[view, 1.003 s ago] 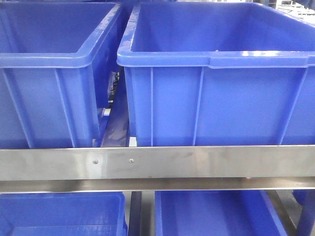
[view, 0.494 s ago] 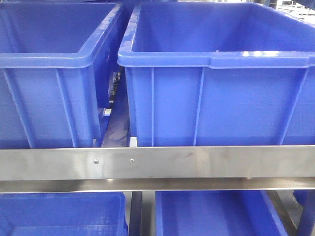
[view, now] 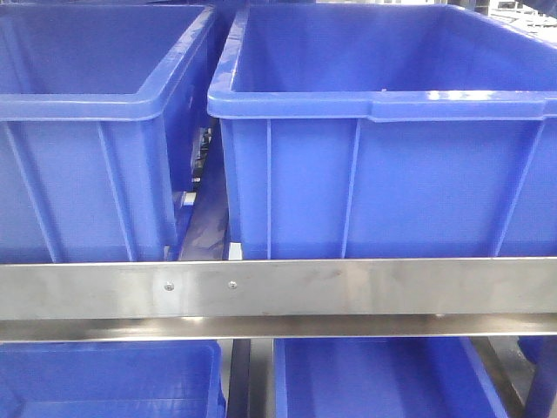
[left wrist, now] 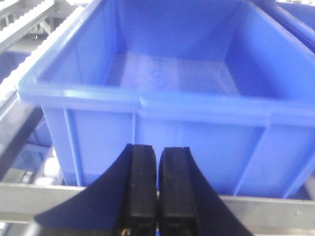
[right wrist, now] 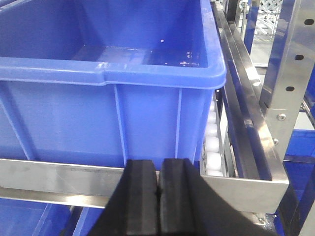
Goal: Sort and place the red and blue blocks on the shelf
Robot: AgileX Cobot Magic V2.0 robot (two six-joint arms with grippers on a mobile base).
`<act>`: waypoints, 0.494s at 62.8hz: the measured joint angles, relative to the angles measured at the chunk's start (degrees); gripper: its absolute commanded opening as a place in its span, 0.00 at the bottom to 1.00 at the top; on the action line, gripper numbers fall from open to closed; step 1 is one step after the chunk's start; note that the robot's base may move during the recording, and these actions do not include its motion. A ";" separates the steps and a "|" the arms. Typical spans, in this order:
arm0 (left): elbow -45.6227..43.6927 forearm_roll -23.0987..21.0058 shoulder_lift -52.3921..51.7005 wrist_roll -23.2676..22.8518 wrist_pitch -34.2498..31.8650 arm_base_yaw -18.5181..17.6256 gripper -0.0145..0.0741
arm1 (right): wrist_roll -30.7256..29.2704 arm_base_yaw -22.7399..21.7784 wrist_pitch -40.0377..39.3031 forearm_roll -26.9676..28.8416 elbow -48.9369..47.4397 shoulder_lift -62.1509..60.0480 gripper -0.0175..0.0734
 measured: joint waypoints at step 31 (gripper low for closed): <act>4.20 -3.91 -5.08 -0.12 -0.42 0.23 0.30 | 0.00 0.00 0.00 0.00 0.00 0.00 0.25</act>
